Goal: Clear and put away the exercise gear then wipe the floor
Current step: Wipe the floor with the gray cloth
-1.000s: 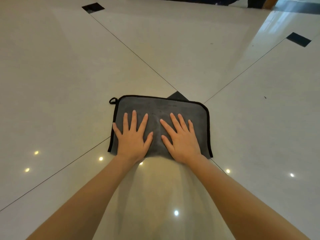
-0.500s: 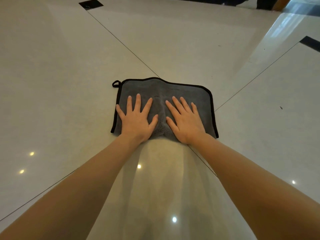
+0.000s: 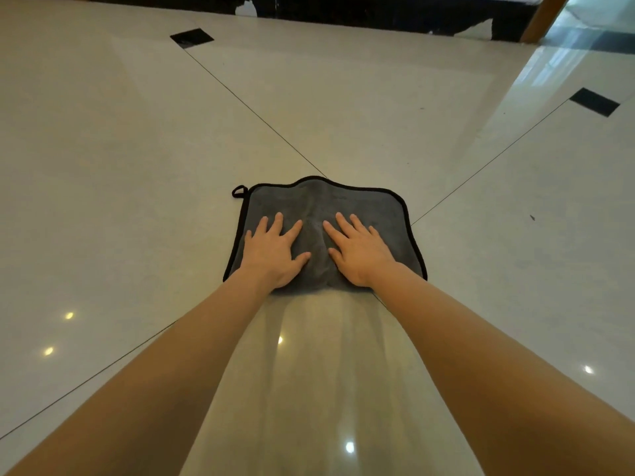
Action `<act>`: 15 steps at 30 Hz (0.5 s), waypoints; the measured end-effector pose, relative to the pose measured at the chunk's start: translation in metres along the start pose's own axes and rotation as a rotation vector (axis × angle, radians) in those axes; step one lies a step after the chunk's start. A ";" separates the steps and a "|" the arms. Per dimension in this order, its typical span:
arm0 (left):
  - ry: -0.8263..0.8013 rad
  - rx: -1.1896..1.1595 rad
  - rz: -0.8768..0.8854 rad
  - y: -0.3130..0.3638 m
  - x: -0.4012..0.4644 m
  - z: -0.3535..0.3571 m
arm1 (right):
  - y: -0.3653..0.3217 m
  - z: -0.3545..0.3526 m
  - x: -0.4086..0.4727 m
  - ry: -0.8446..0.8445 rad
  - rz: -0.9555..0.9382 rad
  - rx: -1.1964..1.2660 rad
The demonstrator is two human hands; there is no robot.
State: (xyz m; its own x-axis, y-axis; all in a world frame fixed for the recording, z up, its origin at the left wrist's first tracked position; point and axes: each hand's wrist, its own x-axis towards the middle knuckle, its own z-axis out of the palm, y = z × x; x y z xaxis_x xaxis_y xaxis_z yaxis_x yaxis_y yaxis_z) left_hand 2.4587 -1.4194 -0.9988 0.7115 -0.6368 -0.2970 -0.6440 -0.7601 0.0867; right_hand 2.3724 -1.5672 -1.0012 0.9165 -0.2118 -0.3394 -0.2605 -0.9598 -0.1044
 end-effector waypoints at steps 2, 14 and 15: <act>-0.013 0.007 0.005 0.002 -0.014 0.003 | -0.003 0.005 -0.014 0.000 -0.011 0.003; -0.118 0.040 0.041 0.015 -0.129 0.034 | -0.039 0.051 -0.132 -0.039 -0.008 -0.001; -0.122 0.044 0.046 0.016 -0.138 0.037 | -0.042 0.056 -0.143 -0.043 0.001 -0.023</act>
State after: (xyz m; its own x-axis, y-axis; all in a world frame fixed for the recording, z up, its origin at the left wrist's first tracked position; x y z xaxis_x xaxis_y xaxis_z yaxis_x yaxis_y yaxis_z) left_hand 2.3399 -1.3393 -0.9920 0.6436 -0.6480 -0.4073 -0.6885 -0.7226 0.0618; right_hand 2.2353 -1.4861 -1.0002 0.9021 -0.2050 -0.3798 -0.2539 -0.9637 -0.0830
